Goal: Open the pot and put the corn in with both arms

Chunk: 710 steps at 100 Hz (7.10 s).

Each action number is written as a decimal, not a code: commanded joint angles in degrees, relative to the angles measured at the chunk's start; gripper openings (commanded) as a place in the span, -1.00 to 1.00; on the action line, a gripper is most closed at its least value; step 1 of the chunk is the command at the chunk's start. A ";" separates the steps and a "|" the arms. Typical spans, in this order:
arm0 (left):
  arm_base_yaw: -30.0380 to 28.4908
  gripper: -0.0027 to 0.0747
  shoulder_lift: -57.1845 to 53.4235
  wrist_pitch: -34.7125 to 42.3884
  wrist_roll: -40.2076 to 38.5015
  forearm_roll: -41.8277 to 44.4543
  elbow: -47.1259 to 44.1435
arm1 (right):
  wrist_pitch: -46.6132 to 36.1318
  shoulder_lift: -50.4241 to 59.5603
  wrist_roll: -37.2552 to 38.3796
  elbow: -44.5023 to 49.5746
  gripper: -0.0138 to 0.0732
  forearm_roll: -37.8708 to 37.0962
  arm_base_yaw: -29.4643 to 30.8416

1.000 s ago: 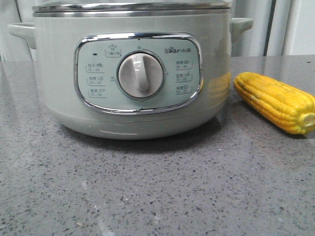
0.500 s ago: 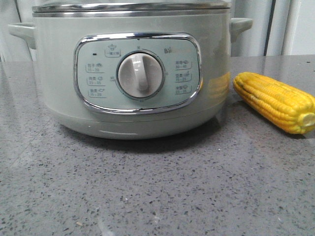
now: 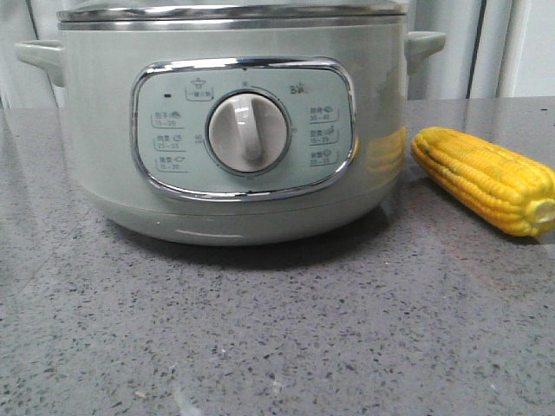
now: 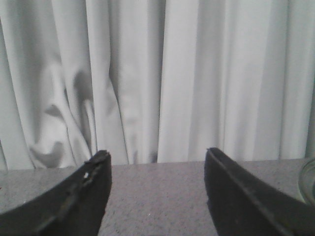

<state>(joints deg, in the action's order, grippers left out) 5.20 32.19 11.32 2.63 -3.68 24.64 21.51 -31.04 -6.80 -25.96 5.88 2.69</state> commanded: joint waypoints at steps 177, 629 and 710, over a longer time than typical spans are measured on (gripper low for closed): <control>37.37 -0.51 50.11 8.04 -0.55 -0.30 33.60 | 12.10 -9.76 -0.25 -10.26 -0.52 7.01 -4.26; 10.61 -0.02 37.75 26.55 -1.25 3.68 -6.71 | 28.68 -52.87 -2.25 -57.89 0.16 20.88 -25.09; 10.61 -0.50 -7.89 16.60 -1.25 3.33 -6.59 | 26.42 -37.92 -2.29 -54.82 -0.84 10.99 -25.09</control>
<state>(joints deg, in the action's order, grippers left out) 15.32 29.86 27.47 1.53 -0.45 16.29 51.67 -73.16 -8.38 -80.86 18.15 -22.40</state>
